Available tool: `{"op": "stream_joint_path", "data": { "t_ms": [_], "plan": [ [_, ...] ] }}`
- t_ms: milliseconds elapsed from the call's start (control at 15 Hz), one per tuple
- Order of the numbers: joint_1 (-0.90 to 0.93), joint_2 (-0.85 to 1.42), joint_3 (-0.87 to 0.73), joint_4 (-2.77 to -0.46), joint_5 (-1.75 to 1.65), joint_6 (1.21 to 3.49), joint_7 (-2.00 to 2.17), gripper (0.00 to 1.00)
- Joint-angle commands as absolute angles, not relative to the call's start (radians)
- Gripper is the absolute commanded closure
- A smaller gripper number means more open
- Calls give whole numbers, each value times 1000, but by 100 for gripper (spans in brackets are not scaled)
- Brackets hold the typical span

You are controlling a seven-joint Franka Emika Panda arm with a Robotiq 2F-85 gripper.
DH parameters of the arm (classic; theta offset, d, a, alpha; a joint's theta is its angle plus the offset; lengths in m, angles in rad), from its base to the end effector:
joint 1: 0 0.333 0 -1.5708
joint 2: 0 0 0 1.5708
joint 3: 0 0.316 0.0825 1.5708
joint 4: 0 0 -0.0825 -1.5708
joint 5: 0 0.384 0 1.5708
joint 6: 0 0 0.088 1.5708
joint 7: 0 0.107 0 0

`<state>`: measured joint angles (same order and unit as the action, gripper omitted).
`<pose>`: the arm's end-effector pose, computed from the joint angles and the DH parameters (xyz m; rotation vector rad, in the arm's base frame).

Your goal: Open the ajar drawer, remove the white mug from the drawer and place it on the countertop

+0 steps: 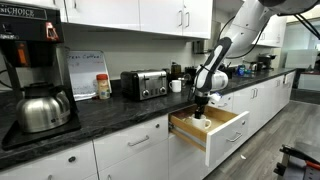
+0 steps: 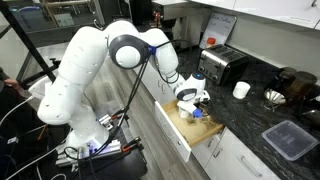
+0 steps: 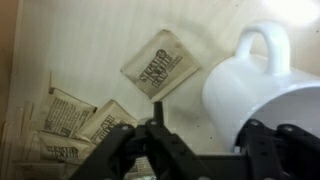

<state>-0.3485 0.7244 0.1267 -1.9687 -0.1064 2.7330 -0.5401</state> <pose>0.5915 -0.1291 0.1048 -3.0658 -0.5920 -0.0927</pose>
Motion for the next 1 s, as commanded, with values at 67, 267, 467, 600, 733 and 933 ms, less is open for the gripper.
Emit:
{"op": "stream_joint_path", "data": {
  "t_ms": [67,267,467,600,733,933],
  "plan": [
    [-363,756,148,-1902,-76,2646,-572,76],
    [-352,750,140,-1893,-76,2607,-566,98],
    [-333,736,127,-1888,-81,2565,-551,100],
    [-321,716,121,-1895,-84,2541,-539,98],
    [-313,691,120,-1905,-84,2511,-535,98],
    [-299,656,113,-1920,-86,2482,-527,98]
  ]
}}
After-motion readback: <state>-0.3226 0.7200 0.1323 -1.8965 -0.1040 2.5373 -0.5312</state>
